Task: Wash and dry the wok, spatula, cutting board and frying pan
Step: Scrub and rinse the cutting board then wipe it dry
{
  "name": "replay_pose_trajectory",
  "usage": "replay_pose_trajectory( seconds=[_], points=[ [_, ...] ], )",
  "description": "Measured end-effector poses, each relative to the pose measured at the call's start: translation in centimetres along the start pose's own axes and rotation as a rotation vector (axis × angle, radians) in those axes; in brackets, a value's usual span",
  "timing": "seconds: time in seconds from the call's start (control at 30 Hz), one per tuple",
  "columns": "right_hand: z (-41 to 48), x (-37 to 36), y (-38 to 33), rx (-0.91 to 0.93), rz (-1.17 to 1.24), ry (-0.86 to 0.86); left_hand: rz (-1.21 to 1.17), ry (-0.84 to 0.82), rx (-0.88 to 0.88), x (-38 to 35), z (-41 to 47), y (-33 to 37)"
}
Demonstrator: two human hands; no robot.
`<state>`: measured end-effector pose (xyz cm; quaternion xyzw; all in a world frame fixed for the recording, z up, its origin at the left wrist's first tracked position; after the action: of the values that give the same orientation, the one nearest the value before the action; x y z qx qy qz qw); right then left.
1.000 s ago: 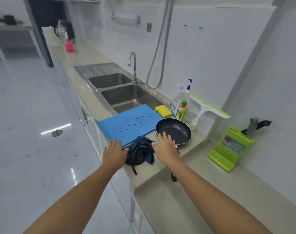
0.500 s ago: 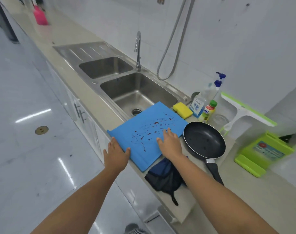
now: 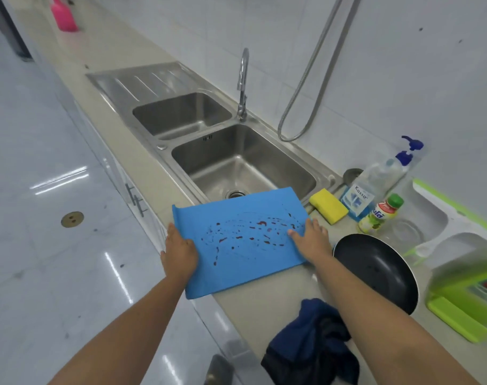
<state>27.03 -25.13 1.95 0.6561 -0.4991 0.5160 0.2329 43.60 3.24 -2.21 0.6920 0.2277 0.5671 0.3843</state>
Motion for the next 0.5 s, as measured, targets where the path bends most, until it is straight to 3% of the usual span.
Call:
replay_pose_trajectory(
  seconds=[0.27,0.5],
  points=[
    [0.1,-2.5,-0.4,-0.070,0.104,0.105,0.234,0.071,-0.144,1.7,4.1,1.1],
    [1.0,-1.9,-2.0,-0.168,0.207,0.141,0.124,-0.014,-0.247,1.7,9.5,2.3]
  ],
)
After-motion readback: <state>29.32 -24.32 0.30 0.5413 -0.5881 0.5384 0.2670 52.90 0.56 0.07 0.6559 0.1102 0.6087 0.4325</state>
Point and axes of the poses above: each hand's wrist, its own z-axis towards the middle knuckle, its own x-axis out of the back of the hand, y = z × x, the point moved 2 cm from there along z, towards the middle knuckle, and after that the axes turned 10 degrees about -x, right-handed, at the moved point
